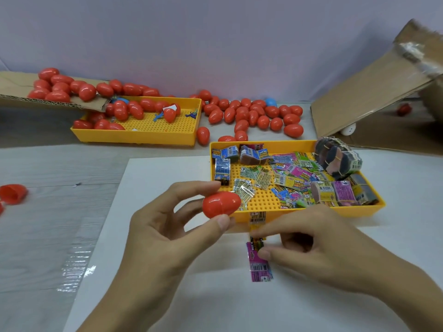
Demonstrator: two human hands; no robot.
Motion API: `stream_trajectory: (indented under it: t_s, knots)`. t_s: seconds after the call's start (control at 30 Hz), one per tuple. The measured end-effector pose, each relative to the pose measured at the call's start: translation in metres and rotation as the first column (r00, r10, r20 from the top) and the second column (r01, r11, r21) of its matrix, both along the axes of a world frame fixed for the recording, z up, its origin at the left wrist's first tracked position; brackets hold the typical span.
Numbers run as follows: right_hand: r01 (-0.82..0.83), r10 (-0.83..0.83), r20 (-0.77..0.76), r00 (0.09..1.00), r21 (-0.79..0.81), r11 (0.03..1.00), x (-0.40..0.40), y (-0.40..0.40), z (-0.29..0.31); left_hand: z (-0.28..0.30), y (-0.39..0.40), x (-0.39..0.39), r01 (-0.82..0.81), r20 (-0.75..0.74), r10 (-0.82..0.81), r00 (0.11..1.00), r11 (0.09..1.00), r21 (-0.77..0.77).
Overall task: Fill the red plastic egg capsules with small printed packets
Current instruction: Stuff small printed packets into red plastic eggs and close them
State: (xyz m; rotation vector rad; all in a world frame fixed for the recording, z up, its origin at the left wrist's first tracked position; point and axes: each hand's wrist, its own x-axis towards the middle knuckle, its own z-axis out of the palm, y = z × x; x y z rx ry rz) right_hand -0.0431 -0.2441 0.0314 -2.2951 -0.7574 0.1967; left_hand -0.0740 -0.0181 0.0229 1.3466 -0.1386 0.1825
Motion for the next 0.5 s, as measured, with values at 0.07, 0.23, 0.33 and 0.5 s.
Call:
stream_trajectory:
  t_s: [0.07,0.23,0.33,0.5]
  knots:
    - [0.024,-0.024,-0.01,1.0,0.012,1.0,0.001,0.003,-0.001,0.0,0.001,0.0,-0.002,-0.02,0.002,1.0,1.0,0.003]
    - [0.36,-0.36,-0.004,0.933,0.015,0.933,-0.004,0.011,0.0,0.002,0.001,0.001,-0.048,-0.06,0.047,0.997,0.998,-0.027]
    - [0.494,-0.481,0.119,0.869,-0.131,0.86,-0.016,0.025,-0.007,0.002,-0.001,0.001,-0.06,-0.046,0.059,0.997,0.998,-0.004]
    - [0.443,-0.429,0.225,0.875,-0.012,0.896,-0.022,0.04,-0.023,0.001,-0.005,-0.002,-0.046,-0.041,0.049,0.998,0.997,0.066]
